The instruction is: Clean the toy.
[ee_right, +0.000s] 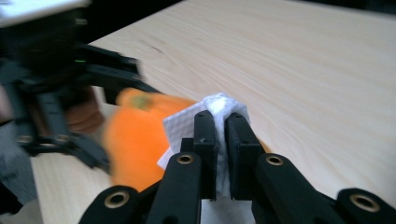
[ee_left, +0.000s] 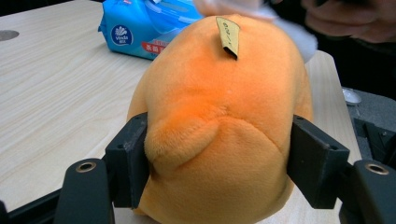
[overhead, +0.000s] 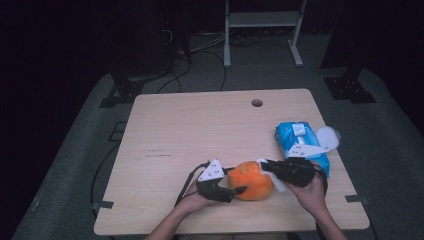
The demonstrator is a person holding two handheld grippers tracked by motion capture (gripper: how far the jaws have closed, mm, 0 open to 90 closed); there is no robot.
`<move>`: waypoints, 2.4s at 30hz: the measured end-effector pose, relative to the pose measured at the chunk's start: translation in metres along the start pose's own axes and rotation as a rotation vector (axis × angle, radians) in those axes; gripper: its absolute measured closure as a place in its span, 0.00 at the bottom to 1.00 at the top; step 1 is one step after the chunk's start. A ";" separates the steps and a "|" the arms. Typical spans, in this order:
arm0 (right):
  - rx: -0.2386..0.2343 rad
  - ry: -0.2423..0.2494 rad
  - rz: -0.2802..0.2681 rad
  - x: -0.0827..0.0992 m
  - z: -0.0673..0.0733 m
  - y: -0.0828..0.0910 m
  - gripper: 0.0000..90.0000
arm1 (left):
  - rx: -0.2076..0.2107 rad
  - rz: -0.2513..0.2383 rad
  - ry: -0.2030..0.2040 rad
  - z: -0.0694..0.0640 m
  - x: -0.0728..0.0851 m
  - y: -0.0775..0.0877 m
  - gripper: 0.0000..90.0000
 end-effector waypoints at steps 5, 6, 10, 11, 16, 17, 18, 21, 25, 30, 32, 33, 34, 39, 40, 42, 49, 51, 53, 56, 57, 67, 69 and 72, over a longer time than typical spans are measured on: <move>0.002 0.019 -0.001 -0.003 0.009 0.000 0.93 | 0.006 -0.011 0.006 -0.001 -0.002 0.000 0.35; -0.013 0.032 -0.005 -0.006 0.015 -0.003 0.93 | 0.006 -0.012 0.006 -0.001 -0.002 0.001 0.35; -0.033 0.110 0.011 -0.014 0.038 -0.013 0.93 | 0.005 -0.010 -0.001 -0.001 -0.001 0.001 0.35; -0.028 0.122 0.011 -0.014 0.038 -0.013 0.93 | 0.005 -0.013 0.003 -0.001 -0.001 0.001 0.35; -0.052 0.052 -0.009 -0.011 0.028 -0.008 0.93 | 0.003 -0.018 0.007 -0.004 -0.007 0.002 0.35; -0.052 0.057 -0.014 -0.012 0.030 -0.007 0.93 | 0.004 -0.016 0.000 -0.005 -0.009 0.004 0.36; -0.050 0.062 -0.018 -0.013 0.031 -0.007 0.93 | 0.006 -0.018 -0.005 -0.005 -0.012 0.006 0.36; -0.050 0.062 -0.043 -0.017 0.033 -0.007 0.93 | 0.004 -0.035 -0.007 -0.004 -0.024 0.019 0.36; -0.078 0.008 -0.050 -0.012 0.028 -0.012 0.92 | -0.014 -0.003 -0.018 -0.002 -0.025 0.025 0.36; -0.063 -0.005 -0.021 -0.008 0.025 -0.019 0.92 | -0.017 0.012 0.011 0.001 -0.021 0.022 0.35; -0.080 0.009 -0.039 -0.012 0.033 -0.019 0.92 | -0.019 0.016 0.005 -0.002 -0.022 0.019 0.34; -0.070 0.030 -0.032 -0.013 0.038 -0.021 0.92 | -0.026 0.021 -0.012 -0.004 -0.022 0.019 0.34; -0.057 0.057 -0.025 -0.014 0.043 -0.023 0.92 | -0.033 0.028 -0.021 -0.005 -0.023 0.019 0.33; -0.096 0.116 -0.029 -0.022 0.062 -0.026 0.92 | -0.043 0.030 -0.043 -0.012 -0.026 0.016 0.34; -0.089 0.133 -0.020 -0.022 0.066 -0.027 0.92 | -0.047 0.033 -0.054 -0.013 -0.027 0.015 0.34; -0.060 0.168 0.003 -0.022 0.069 -0.030 0.92 | -0.050 0.035 -0.057 -0.014 -0.026 0.015 0.34; -0.040 0.115 0.038 -0.012 0.051 -0.025 0.93 | 0.019 -0.013 -0.066 -0.009 -0.023 0.018 0.25; -0.038 0.109 0.044 -0.009 0.049 -0.023 0.93 | 0.051 -0.047 -0.053 -0.003 -0.022 0.019 0.18; -0.046 0.098 0.041 -0.008 0.046 -0.021 0.93 | 0.069 -0.065 -0.055 0.003 -0.019 0.018 0.12; -0.061 0.093 0.044 -0.007 0.044 -0.018 0.92 | 0.127 -0.091 -0.038 0.009 -0.010 0.015 0.10; -0.066 0.094 0.046 -0.006 0.043 -0.018 0.92 | 0.139 -0.096 -0.030 0.011 -0.006 0.013 0.09; -0.064 0.066 0.020 -0.006 0.040 -0.017 0.92 | 0.168 -0.062 0.061 0.011 -0.005 0.012 0.32; -0.064 0.062 -0.012 -0.009 0.040 -0.014 0.92 | 0.149 -0.068 0.056 0.008 -0.015 0.017 0.37; -0.060 0.058 -0.061 -0.016 0.040 -0.008 0.92 | 0.116 -0.102 0.018 0.005 -0.035 0.031 0.40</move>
Point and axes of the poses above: each handheld gripper's, and its own axes: y roughly backward along the jaws, x roughly out of its underside, z roughly to its left, the point moved 5 cm from there along -y, roughly forward along the jaws, and after that the axes turned 9 degrees about -x, right-handed, at the moved point
